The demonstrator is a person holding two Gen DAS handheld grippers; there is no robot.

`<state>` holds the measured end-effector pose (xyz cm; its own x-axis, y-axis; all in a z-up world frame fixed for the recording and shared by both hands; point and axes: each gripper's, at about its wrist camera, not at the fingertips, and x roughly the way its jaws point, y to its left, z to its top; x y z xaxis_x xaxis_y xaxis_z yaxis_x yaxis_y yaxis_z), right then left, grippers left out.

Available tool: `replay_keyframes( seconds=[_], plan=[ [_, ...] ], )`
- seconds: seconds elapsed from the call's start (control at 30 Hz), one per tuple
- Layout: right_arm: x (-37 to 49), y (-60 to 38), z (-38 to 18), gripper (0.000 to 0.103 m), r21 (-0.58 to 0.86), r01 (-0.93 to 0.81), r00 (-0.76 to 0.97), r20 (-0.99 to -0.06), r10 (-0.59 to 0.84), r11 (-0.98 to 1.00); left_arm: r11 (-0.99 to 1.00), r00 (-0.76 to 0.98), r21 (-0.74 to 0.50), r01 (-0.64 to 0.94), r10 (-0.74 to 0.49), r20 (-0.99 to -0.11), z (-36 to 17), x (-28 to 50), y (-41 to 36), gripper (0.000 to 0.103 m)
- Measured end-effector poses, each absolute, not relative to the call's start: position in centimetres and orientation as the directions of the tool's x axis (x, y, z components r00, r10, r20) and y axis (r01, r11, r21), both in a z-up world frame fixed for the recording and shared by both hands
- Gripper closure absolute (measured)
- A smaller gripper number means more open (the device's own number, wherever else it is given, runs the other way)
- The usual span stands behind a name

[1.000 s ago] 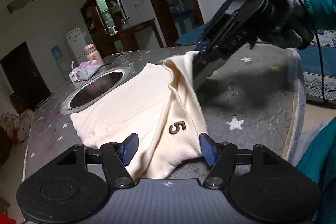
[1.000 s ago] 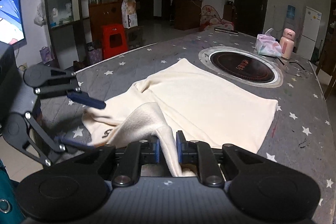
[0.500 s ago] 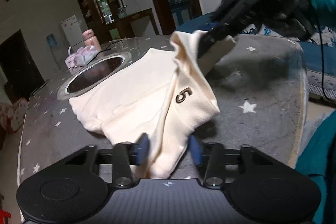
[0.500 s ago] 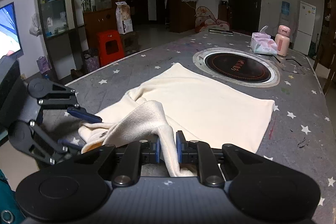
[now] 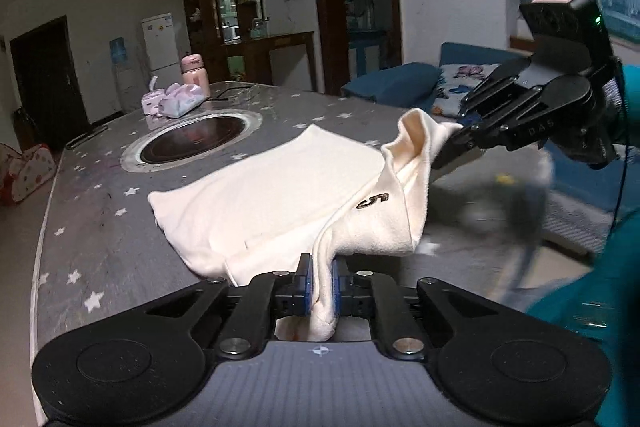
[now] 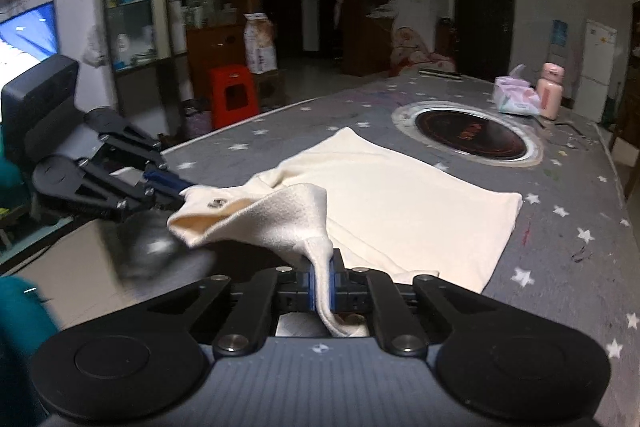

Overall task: Fold clothes
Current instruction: 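Lift the hem with both grippers and fold it toward the collar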

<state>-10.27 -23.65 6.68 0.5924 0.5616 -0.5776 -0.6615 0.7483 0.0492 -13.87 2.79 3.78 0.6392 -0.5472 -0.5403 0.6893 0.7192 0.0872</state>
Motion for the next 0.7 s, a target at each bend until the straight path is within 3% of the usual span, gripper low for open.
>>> replay_keyframes(
  seconds=[0.17,0.3,0.5,0.7],
  plan=[
    [-14.1,-24.6,8.4,0.098,0.107,-0.698,0.53,-0.589,0.611,0.708,0.713,0.628,0.086,0.696,-0.545,-0.556,5.5,-17.0,2.7,0.093],
    [-13.4,-24.9,9.4,0.098,0.129,-0.687,0.529,-0.585,0.614,0.715,0.722,0.649,0.103,0.684,-0.539,-0.538,6.7,-14.6,2.2,0.093],
    [-6.9,-25.7,10.4,0.098,0.159,-0.623,0.587,-0.553,0.592,0.766,0.739,0.677,0.128,0.661,-0.514,-0.528,7.2,-7.3,0.8,0.093],
    [1.6,-26.1,8.1,0.098,0.192,-0.521,0.62,-0.584,0.524,0.831,0.797,0.688,0.087,0.597,-0.453,-0.567,4.8,1.1,-1.2,0.092]
  ],
)
